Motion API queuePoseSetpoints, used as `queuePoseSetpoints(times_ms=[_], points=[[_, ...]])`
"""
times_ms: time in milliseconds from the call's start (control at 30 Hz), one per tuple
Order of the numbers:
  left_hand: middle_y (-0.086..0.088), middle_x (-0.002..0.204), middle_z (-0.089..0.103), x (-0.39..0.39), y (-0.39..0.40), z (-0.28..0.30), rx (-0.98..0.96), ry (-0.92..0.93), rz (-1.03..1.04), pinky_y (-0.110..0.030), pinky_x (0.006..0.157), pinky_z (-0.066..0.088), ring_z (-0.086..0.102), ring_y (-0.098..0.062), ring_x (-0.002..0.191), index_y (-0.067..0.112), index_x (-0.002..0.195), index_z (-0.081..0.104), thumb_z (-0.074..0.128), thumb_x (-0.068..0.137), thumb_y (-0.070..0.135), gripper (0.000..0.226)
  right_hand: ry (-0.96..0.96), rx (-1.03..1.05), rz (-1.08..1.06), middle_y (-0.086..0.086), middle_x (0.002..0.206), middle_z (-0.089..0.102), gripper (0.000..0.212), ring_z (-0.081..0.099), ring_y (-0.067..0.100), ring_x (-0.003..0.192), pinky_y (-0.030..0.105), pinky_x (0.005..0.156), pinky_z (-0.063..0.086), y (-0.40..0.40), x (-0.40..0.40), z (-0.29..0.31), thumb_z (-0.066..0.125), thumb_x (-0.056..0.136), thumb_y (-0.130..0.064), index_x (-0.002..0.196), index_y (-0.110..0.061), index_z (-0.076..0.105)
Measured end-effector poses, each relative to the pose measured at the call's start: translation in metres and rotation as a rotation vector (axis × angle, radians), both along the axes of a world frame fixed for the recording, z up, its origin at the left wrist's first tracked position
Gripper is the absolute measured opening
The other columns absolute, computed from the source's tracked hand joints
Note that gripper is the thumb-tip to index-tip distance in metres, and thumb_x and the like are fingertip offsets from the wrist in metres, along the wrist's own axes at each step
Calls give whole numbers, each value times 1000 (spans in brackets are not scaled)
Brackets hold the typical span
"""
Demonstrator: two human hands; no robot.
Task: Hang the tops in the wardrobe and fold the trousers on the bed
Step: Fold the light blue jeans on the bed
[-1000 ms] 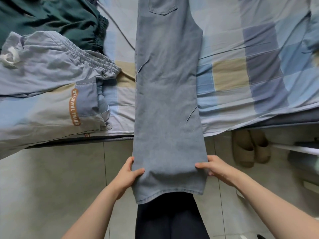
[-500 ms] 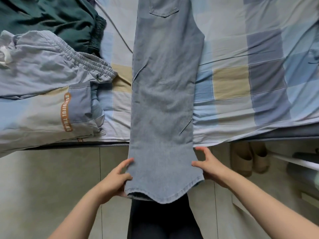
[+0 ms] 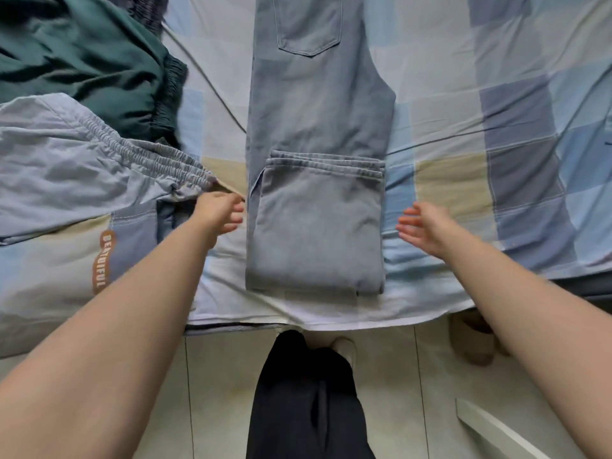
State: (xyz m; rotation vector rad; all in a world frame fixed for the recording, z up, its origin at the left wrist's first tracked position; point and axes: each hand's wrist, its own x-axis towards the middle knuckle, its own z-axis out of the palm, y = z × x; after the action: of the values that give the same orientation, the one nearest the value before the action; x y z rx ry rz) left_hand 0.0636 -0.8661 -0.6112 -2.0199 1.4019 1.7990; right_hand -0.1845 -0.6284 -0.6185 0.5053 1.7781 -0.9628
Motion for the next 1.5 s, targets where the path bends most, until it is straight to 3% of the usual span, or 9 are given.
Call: queuePoseSetpoints(times_ms=[133,300,467,633,800,967,1133,1300,1500], points=[[-6,79,52,24,39,-44,77,-126,-249,-28,60,39,47,-15,63,14,87,55,64,91,16,10,-114,100,317,3,86,59,12,56,15,70,26,60,44,15,48,-24,53,96,-26,94,-15,56],[-5,94,56,53,71,-53,83,-97,-238,-27,63,43,55,-18,79,10,113,50,72,86,21,36,8,166,283,9,102,60,34,54,19,75,26,56,38,35,73,-45,65,88,-28,116,-14,51],[-6,96,69,65,80,-53,108,13,-212,-22,69,48,61,-19,89,8,102,68,63,91,6,12,13,182,393,0,76,57,21,48,9,61,16,44,35,49,85,-43,63,92,-28,94,-8,60],[11,80,74,93,89,-52,175,55,-153,-17,72,48,64,-10,85,16,91,74,70,87,19,6,65,38,331,1,86,65,15,57,13,72,15,54,41,61,97,-39,64,91,-19,100,-8,63],[1,91,75,126,112,-51,163,-2,-70,-38,98,45,63,-19,95,10,82,77,78,53,51,51,-11,-45,285,-7,87,66,7,60,-2,69,5,47,41,84,110,-22,60,93,-20,93,-16,65],[-6,85,61,131,138,-47,87,55,117,-36,87,44,54,-16,84,8,84,68,79,63,50,48,-93,-20,198,-2,96,65,16,58,14,91,25,68,44,107,131,-27,58,94,-30,92,-16,64],[-11,117,65,134,153,-41,144,238,428,-28,91,48,66,-13,94,0,89,67,69,87,9,9,-93,-135,-39,4,88,66,13,61,18,82,28,67,47,108,144,-19,57,95,-14,83,-9,61],[-12,81,72,147,183,-14,123,180,491,-28,80,59,69,-16,79,-7,81,65,70,85,4,13,5,-179,-126,14,98,60,22,57,23,78,33,64,48,123,155,-5,55,90,5,96,-15,51],[-24,84,70,174,240,12,227,2,384,-29,69,61,71,-28,75,-13,82,64,75,81,4,20,-13,-6,151,18,95,60,42,57,23,75,33,60,52,179,168,37,49,88,12,121,-11,39]])
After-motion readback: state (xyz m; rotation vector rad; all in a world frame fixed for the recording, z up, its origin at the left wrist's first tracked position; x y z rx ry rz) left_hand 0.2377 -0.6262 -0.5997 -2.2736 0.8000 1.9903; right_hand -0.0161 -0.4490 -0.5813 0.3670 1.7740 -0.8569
